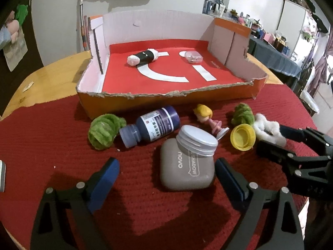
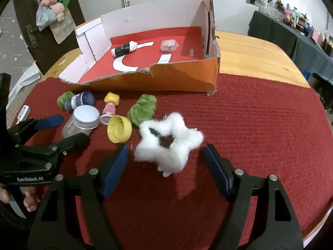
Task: Organize objects
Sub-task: 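Grasp the white fluffy star with the right tool while the left tool grasps the grey eye shadow case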
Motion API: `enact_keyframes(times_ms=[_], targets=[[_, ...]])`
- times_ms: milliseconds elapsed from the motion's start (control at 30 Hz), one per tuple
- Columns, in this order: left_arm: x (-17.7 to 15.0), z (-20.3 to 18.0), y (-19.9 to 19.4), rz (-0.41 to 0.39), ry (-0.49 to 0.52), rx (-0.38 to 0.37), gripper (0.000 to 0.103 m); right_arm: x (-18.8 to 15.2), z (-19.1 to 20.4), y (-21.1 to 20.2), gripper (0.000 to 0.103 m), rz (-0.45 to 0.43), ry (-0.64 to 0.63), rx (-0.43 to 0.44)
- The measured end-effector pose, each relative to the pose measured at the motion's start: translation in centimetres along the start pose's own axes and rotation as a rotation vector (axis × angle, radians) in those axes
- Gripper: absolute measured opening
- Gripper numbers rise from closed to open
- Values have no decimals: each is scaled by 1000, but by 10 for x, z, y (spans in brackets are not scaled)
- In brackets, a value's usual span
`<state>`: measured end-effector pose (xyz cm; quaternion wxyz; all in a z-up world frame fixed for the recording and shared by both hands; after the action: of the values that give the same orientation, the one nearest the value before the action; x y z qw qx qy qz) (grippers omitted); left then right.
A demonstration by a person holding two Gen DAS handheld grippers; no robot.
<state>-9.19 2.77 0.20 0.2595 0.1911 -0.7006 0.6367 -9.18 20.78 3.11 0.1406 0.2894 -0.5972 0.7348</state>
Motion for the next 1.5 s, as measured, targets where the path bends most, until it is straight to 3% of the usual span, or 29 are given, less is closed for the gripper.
enact_keyframes(times_ms=[167,233,433,1100,1500], targets=[[0,-2,1,-11,15,24,90,4,3,8,71,-12,-28,-31],[1,-3,0,-16,19,18,79,4,5,10,58,-22,-45,-57],[3,-7,-5,-20,33,-17,53,3,5,8,55,-28,-49,-56],[-6,8,-31,-36,-28,-75,53,-13,50,-16,55,-24,-90,113],[-7,11,-42,-58,-36,-76,53,-13,61,-21,55,-29,-102,138]])
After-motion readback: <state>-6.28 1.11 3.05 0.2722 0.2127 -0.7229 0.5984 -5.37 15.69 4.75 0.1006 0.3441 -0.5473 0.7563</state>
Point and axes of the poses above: each gripper's, at about its wrist camera, not at the fingertips, and y roughly the way its jaws point, z to its left, x to its top, the point moved 1 cm from there along y, roughly the way its jaws point, and after that the axes turned 2 degrees about y, right-handed, at the moved point
